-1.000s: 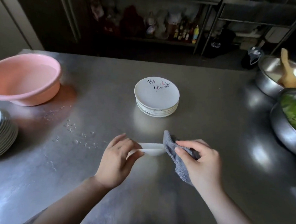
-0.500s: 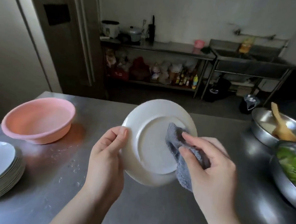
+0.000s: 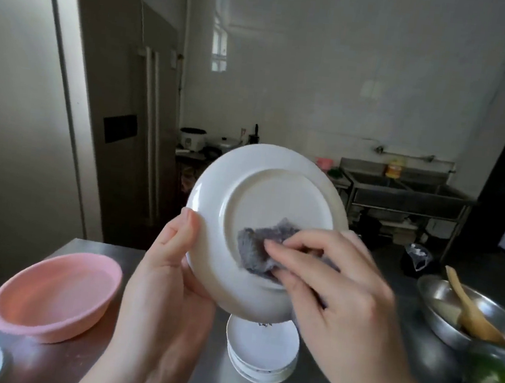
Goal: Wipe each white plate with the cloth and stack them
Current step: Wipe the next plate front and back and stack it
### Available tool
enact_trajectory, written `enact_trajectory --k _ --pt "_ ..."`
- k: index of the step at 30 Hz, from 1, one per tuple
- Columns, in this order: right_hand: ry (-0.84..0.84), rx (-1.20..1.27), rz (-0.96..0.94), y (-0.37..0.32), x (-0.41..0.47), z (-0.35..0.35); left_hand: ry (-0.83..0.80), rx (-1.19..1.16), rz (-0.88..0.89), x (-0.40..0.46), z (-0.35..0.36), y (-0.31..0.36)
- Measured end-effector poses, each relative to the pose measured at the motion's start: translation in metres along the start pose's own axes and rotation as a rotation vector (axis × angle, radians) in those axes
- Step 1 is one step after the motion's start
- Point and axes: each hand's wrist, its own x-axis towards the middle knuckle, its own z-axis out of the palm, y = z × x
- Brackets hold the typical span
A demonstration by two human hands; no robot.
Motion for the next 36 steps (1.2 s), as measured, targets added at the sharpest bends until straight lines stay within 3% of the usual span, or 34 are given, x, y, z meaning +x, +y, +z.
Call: enact_trajectory --k 4,10,18,21,24,28,32,36 --pt "0.135 -0.043 0.073 0.006 0.040 -0.005 -0.008 0.045 0.041 -0.001 0.015 0.008" --pt "0.098 -0.071 -0.163 -0.023 0.059 0.009 -0.049 0.046 0.050 -0.001 0.027 0.021" --pt "0.312 0.042 0.003 -0.008 0.099 -0.016 0.045 0.242 0.304 -0.001 0.043 0.027" --pt "0.247 0.061 0.008 -0.019 0.101 -0.008 0.039 0.276 0.408 -0.006 0.044 0.022" --pt "0.204 0.036 -0.103 -0.026 0.090 -0.002 -0.011 0.290 0.485 -0.006 0.039 0.020" --pt "0.267 0.084 -0.016 -0.013 0.094 -0.008 -0.036 0.324 0.506 -0.003 0.037 0.018" --pt "0.202 0.079 -0.135 -0.023 0.078 0.005 -0.054 0.353 0.496 -0.002 0.034 0.016" --pt "0.250 0.163 0.025 -0.006 0.079 0.000 -0.034 0.415 0.526 -0.003 0.028 0.011"
